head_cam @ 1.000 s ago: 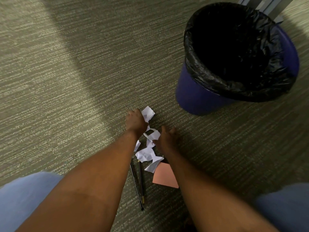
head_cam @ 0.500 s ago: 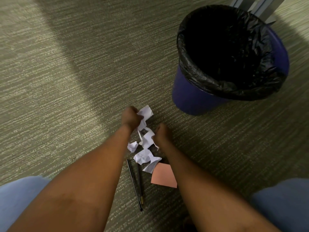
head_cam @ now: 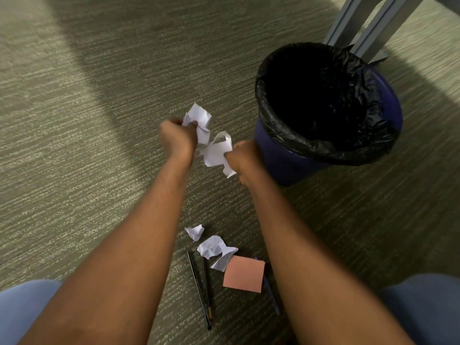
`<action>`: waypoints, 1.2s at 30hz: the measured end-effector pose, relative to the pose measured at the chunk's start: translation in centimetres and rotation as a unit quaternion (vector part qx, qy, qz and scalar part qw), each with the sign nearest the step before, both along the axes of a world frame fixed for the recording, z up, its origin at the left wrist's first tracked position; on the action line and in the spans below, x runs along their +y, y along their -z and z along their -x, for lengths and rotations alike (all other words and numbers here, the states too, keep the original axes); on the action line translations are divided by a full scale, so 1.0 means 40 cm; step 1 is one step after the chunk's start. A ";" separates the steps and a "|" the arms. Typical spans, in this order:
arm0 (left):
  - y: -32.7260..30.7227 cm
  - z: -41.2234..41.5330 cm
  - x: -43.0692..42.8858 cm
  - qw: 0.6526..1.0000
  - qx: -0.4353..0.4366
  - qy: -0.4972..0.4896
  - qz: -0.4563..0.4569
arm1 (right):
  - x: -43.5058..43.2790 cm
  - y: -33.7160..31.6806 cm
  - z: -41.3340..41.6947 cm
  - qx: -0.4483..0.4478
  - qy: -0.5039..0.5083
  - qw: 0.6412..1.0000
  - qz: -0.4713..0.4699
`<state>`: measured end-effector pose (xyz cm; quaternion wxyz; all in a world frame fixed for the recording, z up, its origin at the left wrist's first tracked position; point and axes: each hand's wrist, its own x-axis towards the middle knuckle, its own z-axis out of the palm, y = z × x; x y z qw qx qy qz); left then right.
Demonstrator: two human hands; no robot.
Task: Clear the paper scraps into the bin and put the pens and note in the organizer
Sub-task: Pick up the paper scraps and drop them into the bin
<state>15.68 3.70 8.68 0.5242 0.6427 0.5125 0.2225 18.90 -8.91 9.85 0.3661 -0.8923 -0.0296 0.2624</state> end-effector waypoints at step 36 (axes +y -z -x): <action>-0.279 -0.176 -0.238 0.894 -0.069 0.302 -0.323 | -0.231 -0.285 -0.243 -0.236 0.110 0.965 -0.031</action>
